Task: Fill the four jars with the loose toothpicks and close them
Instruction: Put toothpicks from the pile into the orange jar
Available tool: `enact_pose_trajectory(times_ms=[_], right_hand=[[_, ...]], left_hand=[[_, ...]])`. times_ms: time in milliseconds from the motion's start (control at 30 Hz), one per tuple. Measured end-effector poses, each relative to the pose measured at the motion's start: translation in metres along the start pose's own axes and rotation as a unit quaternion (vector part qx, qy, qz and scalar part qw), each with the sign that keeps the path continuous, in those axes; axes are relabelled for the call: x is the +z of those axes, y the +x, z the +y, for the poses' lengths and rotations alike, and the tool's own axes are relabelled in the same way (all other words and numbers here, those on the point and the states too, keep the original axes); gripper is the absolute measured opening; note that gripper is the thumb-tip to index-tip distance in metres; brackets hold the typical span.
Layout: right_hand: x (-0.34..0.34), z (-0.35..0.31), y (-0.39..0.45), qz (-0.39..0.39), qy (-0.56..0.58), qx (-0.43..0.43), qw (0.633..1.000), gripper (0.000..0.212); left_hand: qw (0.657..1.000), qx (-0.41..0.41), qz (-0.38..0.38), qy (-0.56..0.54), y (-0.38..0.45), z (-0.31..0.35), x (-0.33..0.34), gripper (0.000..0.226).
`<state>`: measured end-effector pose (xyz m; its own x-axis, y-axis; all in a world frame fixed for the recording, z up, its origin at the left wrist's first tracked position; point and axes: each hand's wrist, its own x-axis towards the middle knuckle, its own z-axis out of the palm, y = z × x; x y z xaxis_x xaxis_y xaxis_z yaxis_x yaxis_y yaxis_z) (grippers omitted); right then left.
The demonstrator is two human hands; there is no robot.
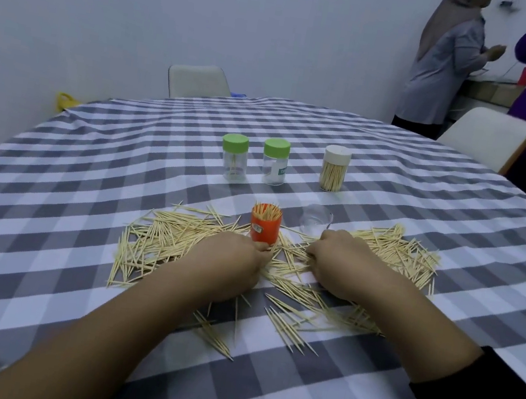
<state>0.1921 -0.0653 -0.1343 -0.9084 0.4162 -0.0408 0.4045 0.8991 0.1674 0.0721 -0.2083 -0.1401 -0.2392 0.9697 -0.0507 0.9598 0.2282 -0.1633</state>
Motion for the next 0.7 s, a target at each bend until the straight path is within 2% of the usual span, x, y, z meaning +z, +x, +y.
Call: enact_pose_trajectory(times_ms=[100,233,567,700], right_hand=[[0.004,-0.003,0.000,0.046,-0.025,-0.014,0.999,0.029],[0.003,-0.008,-0.003,0.049,-0.052,-0.014,0.997,0.031],[-0.001,-0.014,-0.001,0.070,-0.075,-0.019,0.995,0.025],[0.000,-0.017,-0.003,0.066,-0.086,-0.026,0.994,0.026]], left_hand=[[0.998,0.014,0.021,0.060,0.007,-0.002,0.007,0.049],[0.995,-0.002,0.035,0.099,0.009,0.001,0.010,0.050],[0.997,-0.057,0.041,0.034,0.004,0.006,0.009,0.044],[0.996,-0.075,0.023,0.043,0.000,0.007,0.009,0.042]])
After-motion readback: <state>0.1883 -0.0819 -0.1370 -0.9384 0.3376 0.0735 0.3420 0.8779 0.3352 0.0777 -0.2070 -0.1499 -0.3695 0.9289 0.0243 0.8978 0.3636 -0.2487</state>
